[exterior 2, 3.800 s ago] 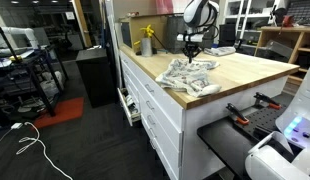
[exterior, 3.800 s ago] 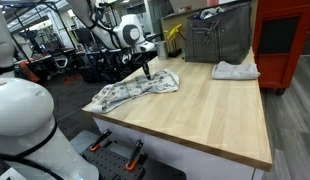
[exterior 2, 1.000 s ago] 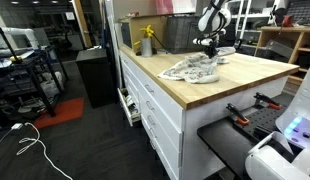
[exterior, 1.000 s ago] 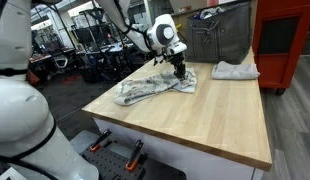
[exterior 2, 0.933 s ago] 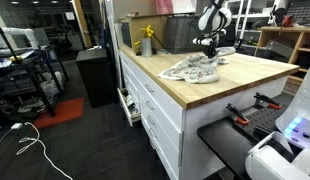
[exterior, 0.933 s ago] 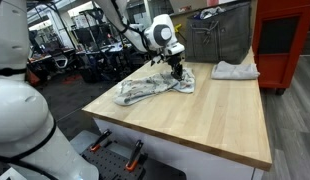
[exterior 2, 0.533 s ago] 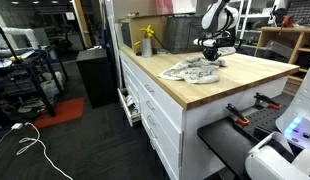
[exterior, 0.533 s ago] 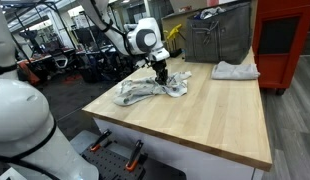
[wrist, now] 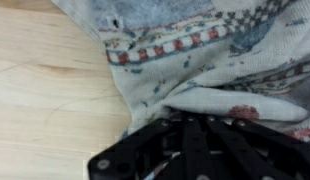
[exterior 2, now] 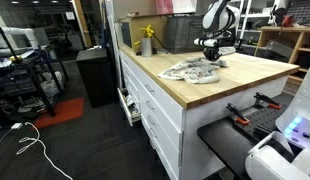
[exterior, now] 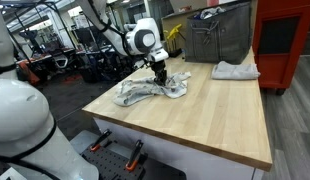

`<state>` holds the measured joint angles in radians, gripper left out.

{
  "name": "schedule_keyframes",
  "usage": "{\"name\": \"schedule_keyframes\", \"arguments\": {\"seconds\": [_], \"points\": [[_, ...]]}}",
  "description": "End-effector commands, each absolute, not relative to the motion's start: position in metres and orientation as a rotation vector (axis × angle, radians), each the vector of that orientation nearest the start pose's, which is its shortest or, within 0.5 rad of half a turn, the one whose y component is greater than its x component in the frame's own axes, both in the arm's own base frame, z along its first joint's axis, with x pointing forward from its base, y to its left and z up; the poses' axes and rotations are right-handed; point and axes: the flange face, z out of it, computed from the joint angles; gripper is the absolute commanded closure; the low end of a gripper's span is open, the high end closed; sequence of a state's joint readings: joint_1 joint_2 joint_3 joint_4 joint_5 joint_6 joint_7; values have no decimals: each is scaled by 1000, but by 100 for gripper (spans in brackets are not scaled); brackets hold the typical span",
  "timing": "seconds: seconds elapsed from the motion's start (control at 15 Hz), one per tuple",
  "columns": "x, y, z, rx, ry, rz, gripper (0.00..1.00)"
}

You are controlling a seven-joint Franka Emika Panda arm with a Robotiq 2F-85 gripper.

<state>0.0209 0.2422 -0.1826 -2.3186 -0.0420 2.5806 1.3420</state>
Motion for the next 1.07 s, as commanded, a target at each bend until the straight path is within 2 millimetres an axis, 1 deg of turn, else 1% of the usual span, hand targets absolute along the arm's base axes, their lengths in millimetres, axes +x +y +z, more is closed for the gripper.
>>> {"name": "schedule_keyframes", "arguments": {"seconds": [0.0, 0.2, 0.47, 0.67, 1.0], "points": [[535, -109, 193, -2327, 2238, -31, 100], [548, -125, 190, -2287, 2300, -37, 100], [568, -133, 187, -2178, 2406, -46, 100], [580, -141, 187, -2073, 2516, -88, 100], [597, -148, 186, -1916, 2648, -41, 100]]}}
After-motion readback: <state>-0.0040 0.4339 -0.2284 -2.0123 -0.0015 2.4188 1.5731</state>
